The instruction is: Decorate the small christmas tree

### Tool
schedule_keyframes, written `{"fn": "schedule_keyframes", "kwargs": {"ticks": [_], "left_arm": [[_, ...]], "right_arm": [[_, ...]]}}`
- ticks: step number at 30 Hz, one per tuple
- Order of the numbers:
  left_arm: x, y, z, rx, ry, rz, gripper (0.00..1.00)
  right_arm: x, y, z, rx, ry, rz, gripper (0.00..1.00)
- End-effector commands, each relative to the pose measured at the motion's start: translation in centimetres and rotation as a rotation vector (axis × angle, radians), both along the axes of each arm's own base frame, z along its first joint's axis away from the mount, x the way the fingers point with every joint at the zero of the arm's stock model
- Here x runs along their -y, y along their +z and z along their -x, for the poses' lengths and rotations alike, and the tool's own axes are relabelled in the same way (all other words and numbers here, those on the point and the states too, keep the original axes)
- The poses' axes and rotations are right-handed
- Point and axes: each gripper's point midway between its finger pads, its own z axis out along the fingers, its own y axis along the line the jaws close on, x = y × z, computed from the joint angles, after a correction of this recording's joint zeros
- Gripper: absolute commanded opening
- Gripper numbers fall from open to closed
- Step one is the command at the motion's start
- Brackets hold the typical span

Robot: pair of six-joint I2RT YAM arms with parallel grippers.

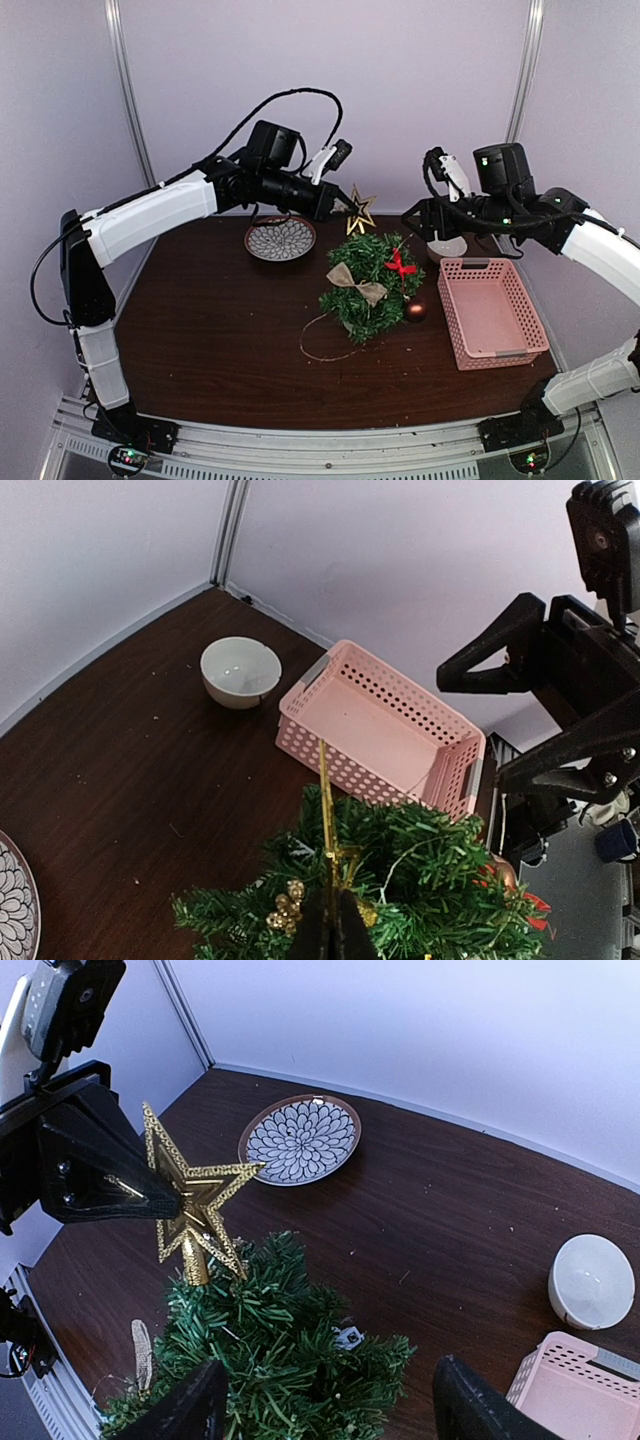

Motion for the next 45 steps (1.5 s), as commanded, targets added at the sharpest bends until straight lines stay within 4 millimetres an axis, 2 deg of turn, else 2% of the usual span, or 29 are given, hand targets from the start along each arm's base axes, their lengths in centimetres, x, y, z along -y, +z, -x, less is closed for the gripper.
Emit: {"fn": "schedule_keyframes", "kwargs": {"ticks": [1, 4, 10, 21, 26, 29, 34, 37, 40, 45], "left_arm": [[-0.9, 0.5, -0.1, 0.036, 0.027, -0.028, 0.0], [-1.0, 1.0, -0.5, 0.03, 0.041, -0.012, 0.0], [-1.5, 2.2, -1.7, 0.02, 0.074, 0.03, 0.12], [-1.1, 5.0, -2.0, 0.035, 0.067, 0.107, 0.44], [-2.3, 5.7, -2.4, 0.027, 0.099, 0.122, 0.57], [-3.5, 6.0, -2.8, 0.026, 0.133, 0.123, 0.72], [-6.1, 6.4, -3.2, 0.042, 0.205, 0.119, 0.97], [-8.7, 6.4, -3.9, 0.027, 0.269, 0.106, 0.98], [-12.1, 6.0, -5.2, -0.038, 0.363, 0.108, 0.98], [-20.2, 4.3, -8.1, -0.197, 0.57, 0.067, 0.98]], "right_arm": [[-0.1, -0.2, -0.2, -0.002, 0.003, -0.005, 0.74], [-0.1, -0.2, -0.2, -0.003, 0.004, -0.005, 0.73], [-0.1, -0.3, -0.2, -0.005, 0.002, -0.003, 0.73], [-0.1, 0.0, -0.2, 0.004, 0.004, -0.006, 0.74], [-0.1, 0.5, -0.4, 0.016, 0.005, -0.011, 0.74], [-0.2, 1.0, -0.6, 0.028, 0.006, -0.012, 0.74], [0.0, 1.8, -1.1, 0.039, -0.001, -0.027, 0.75], [0.5, 2.5, -1.7, 0.046, -0.008, -0.043, 0.76], [1.5, 3.2, -2.6, 0.045, -0.028, -0.062, 0.77], [5.0, 4.1, -4.6, 0.023, -0.096, -0.128, 0.79]]}}
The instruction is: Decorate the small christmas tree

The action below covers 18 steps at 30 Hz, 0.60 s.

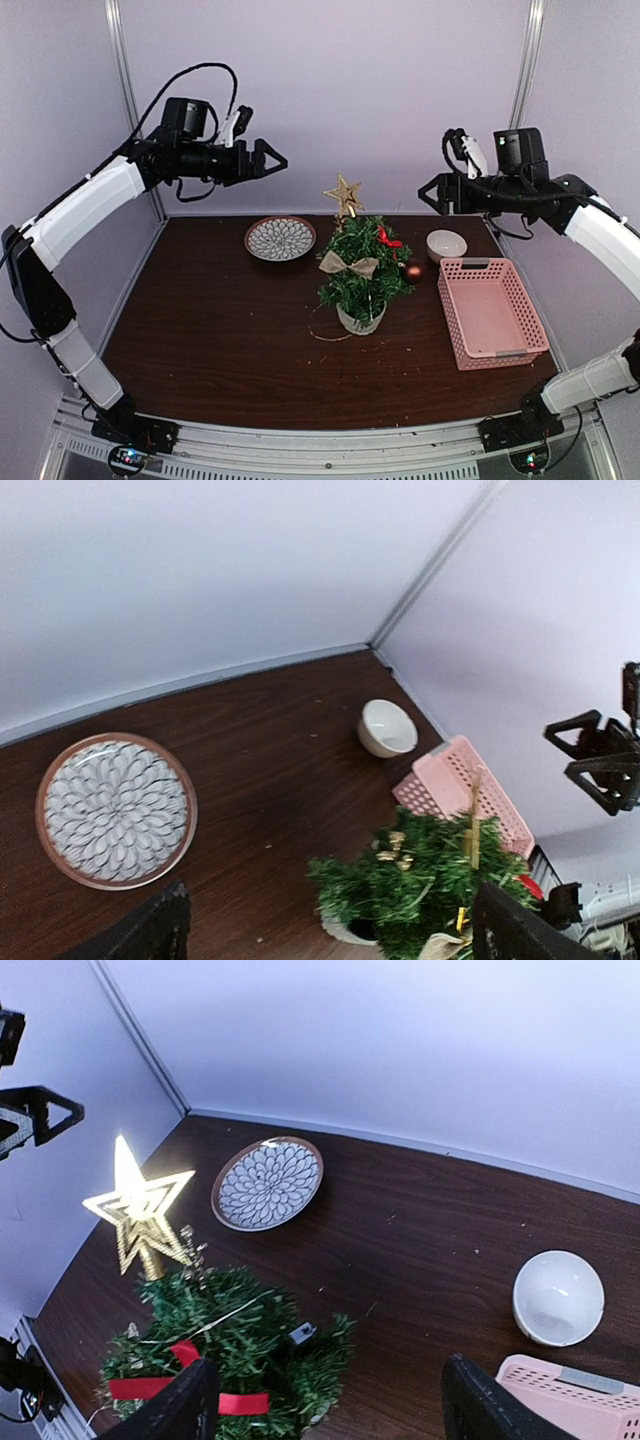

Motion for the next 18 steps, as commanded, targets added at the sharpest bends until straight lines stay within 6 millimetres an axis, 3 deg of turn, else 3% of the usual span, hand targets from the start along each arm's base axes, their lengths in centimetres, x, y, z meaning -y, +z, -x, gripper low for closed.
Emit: {"fn": "schedule_keyframes", "kwargs": {"ticks": [1, 5, 8, 12, 14, 18], "left_arm": [[-8.0, -1.5, -2.4, -0.16, 0.217, -0.01, 0.97], [-15.1, -5.1, -3.6, -0.269, 0.413, -0.1, 0.98], [-18.6, -8.6, -3.2, -0.323, 0.495, -0.225, 0.98], [-19.6, -13.7, -1.6, -0.436, 0.502, -0.319, 0.98], [-19.5, -17.1, -0.6, -0.505, 0.503, -0.318, 0.98], [-19.5, -21.6, 1.2, -0.587, 0.524, -0.307, 0.98]], "right_arm": [[2.9, 2.0, -1.7, 0.006, -0.046, -0.083, 0.8], [6.5, 1.0, -2.9, -0.032, -0.128, -0.111, 0.83], [9.3, -1.3, -3.2, -0.075, -0.21, -0.109, 0.85], [12.2, -6.3, -2.7, -0.183, -0.31, -0.167, 0.89], [12.8, -8.7, -2.0, -0.216, -0.337, -0.178, 0.92], [13.2, -12.3, -0.7, -0.25, -0.36, -0.184, 0.95]]}}
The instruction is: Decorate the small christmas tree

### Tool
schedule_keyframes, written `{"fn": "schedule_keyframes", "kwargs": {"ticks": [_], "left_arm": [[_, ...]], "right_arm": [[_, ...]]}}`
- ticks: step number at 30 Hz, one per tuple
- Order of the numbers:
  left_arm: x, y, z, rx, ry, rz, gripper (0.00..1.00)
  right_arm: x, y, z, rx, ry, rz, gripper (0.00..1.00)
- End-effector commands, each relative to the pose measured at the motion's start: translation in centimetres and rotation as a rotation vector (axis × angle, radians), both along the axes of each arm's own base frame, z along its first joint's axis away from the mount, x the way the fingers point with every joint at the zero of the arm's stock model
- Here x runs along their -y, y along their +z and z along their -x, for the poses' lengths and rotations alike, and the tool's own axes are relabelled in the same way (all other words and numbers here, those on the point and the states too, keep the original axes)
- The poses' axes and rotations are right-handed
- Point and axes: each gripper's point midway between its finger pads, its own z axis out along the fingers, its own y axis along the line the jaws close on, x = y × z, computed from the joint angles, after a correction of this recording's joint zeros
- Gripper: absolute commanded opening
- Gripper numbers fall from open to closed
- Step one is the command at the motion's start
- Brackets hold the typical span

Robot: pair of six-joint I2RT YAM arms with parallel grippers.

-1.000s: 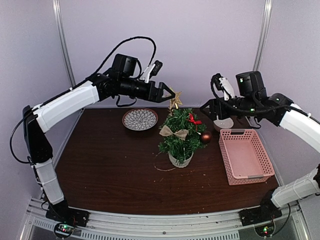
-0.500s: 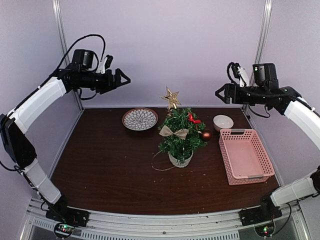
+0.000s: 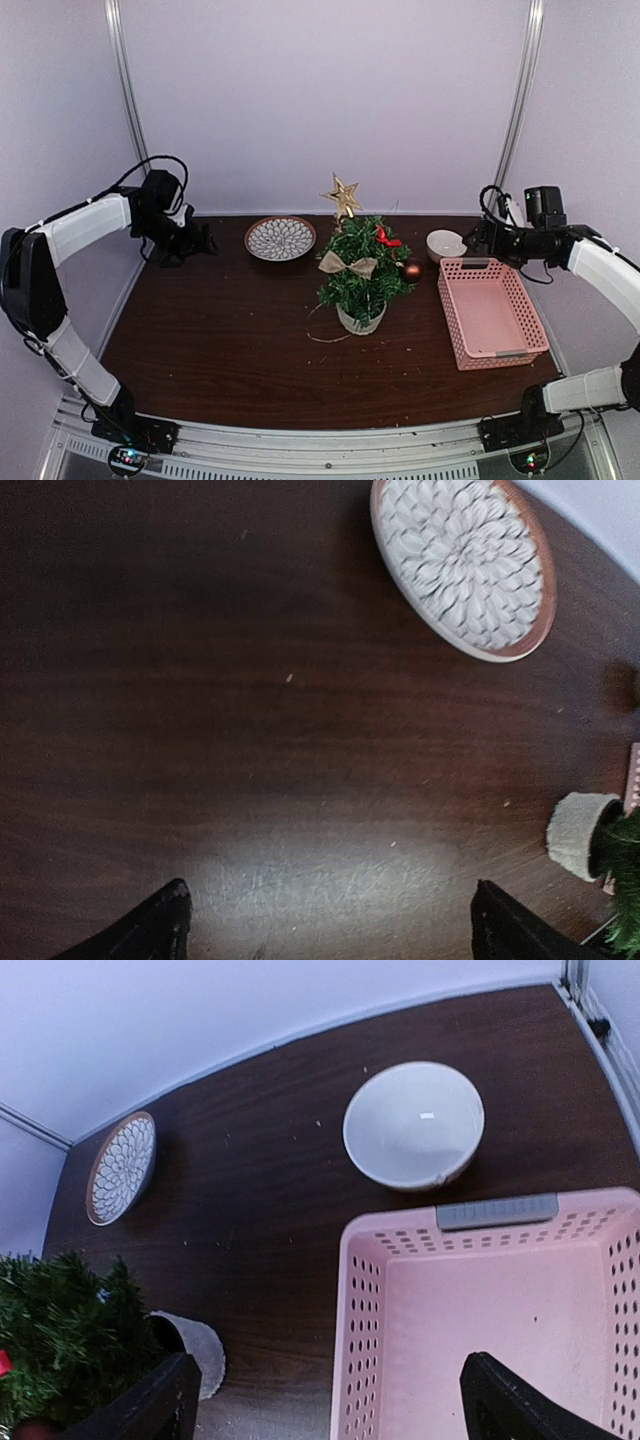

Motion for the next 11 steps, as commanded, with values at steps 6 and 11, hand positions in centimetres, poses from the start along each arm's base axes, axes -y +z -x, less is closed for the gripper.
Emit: {"fn": "schedule_keyframes", "kwargs": {"ticks": [6, 11], "left_arm": [[0.1, -4.0, 1.9, -0.031, 0.038, -0.032, 0.98], [0.1, -2.4, 0.6, 0.039, 0.037, -0.036, 0.98]], "right_arm": [[-0.2, -2.3, 1.3, 0.021, -0.01, -0.052, 0.99], [-0.5, -1.6, 0.8, 0.044, 0.006, -0.055, 1.0]]}}
